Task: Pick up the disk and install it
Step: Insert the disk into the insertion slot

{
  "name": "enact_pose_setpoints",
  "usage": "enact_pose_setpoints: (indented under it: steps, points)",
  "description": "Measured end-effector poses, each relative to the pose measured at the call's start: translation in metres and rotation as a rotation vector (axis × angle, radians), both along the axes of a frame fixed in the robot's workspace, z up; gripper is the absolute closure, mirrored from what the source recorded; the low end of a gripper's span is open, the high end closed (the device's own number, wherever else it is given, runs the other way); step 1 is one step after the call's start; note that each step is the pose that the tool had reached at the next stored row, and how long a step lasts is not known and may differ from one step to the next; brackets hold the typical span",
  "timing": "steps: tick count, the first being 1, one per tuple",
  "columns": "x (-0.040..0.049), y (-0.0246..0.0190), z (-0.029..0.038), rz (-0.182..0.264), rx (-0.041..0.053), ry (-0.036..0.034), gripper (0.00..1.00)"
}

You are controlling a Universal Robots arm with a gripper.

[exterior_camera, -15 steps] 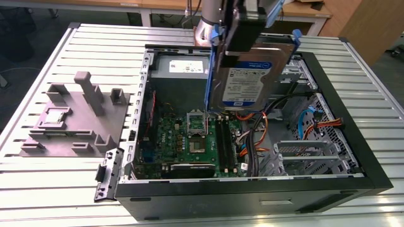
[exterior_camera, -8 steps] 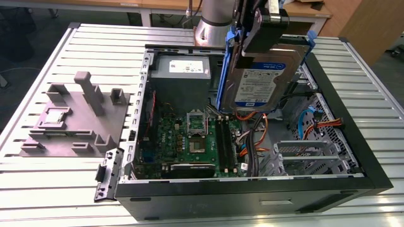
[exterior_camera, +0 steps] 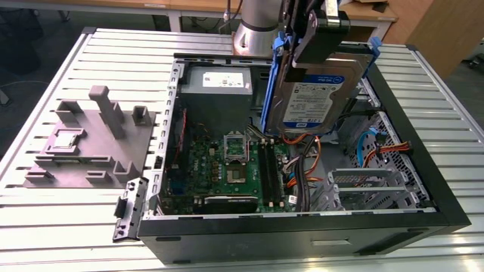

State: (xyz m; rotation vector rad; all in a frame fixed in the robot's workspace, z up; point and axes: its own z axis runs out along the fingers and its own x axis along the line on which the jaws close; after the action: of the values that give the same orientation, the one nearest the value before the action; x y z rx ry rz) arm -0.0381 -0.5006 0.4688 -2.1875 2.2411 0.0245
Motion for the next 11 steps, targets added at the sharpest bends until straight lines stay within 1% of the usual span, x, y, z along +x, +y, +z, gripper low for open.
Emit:
enact_pose_setpoints:
  steps: [5,7,9,11]
  points:
    - [0.0001,-0.0001,0.0,0.0,0.0,0.0,0.63]
    - [0.0002,-0.0012,0.0,0.0,-0.0011,0.0,0.63]
    - [0.0001,-0.0049,0.0,0.0,-0.0027,0.0,0.63]
    - [0.0001,-0.0109,-0.0003,0.0,-0.0031,0.0,0.63]
